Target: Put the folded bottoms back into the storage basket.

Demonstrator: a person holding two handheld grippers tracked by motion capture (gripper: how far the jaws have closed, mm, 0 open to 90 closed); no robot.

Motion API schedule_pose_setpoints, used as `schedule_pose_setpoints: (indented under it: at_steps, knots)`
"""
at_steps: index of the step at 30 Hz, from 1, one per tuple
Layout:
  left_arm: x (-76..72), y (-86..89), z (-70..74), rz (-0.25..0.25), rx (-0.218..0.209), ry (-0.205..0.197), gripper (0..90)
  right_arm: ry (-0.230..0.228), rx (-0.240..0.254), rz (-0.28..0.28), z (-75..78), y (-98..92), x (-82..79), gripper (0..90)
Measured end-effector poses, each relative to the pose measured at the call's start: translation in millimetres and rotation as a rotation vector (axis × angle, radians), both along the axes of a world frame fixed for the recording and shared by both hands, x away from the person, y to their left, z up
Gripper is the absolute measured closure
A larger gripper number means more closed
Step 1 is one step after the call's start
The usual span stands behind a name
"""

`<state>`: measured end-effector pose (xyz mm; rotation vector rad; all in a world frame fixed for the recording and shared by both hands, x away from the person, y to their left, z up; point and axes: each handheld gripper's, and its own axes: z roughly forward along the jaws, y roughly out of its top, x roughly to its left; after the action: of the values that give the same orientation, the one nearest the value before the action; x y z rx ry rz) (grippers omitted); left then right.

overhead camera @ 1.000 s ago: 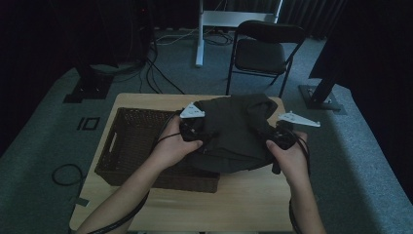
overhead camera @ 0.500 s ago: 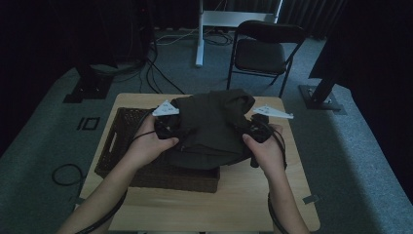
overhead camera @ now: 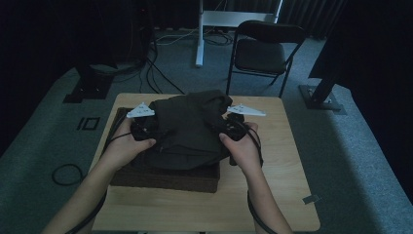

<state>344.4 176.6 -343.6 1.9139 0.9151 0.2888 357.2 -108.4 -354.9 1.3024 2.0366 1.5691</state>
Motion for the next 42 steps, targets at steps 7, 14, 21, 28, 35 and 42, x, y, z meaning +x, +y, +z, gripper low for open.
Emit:
schedule_pose_setpoints:
  at_steps: [7, 14, 21, 28, 35, 42]
  knots:
    - [0.6, 18.7, -6.5, 0.019, 0.047, -0.002, 70.2, 0.001, -0.001, 0.016, -7.1, 23.9, 4.3, 65.6]
    - [3.5, 39.0, -19.9, 0.044, 0.020, 0.018, 70.2, 0.005, 0.011, 0.026, -18.6, 43.3, 7.5, 65.6]
    - [8.1, 53.6, -34.1, 0.049, 0.025, 0.036, 70.3, 0.002, 0.009, 0.044, -31.5, 59.3, 10.1, 65.6]
    - [12.8, 60.2, -47.0, 0.063, 0.050, 0.051, 70.4, 0.021, 0.015, 0.043, -49.7, 71.2, 14.5, 65.6]
    - [23.3, 65.0, -65.8, 0.068, 0.064, 0.084, 70.4, 0.043, 0.005, 0.033, -66.8, 77.9, 19.3, 65.6]
    - [32.0, 65.4, -78.0, 0.071, 0.111, 0.112, 70.5, 0.068, -0.035, 0.028, -82.5, 85.8, 25.3, 65.6]
